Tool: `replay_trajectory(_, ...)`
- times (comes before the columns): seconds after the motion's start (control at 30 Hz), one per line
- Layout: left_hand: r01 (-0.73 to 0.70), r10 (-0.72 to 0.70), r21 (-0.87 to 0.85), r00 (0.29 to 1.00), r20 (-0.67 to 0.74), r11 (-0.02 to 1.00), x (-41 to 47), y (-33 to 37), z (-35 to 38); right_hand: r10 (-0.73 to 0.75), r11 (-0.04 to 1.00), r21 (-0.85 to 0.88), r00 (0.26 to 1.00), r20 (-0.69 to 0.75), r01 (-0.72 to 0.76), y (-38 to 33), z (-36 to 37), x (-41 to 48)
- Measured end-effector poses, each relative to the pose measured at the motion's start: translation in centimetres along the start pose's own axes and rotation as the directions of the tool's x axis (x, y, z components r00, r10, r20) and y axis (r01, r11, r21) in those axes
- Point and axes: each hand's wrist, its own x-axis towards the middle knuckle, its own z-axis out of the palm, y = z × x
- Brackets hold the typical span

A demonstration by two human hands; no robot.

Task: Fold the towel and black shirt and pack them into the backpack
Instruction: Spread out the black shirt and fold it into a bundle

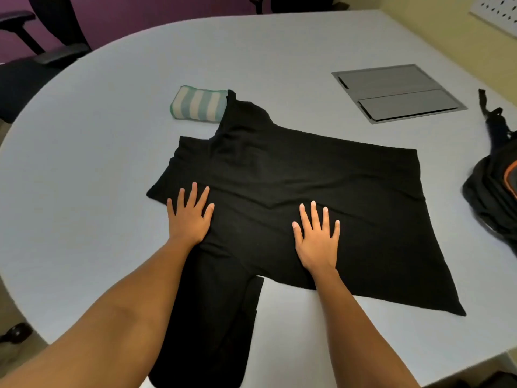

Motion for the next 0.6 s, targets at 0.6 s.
replay_trajectory(0.6, 0.041, -0.042, 0.008, 0.993, 0.109, 0.999, -0.1, -2.9, -0.6, -0.048, 0.999, -0.019, 0.995, 0.083, 0.050, -1.8, 0.8, -0.8)
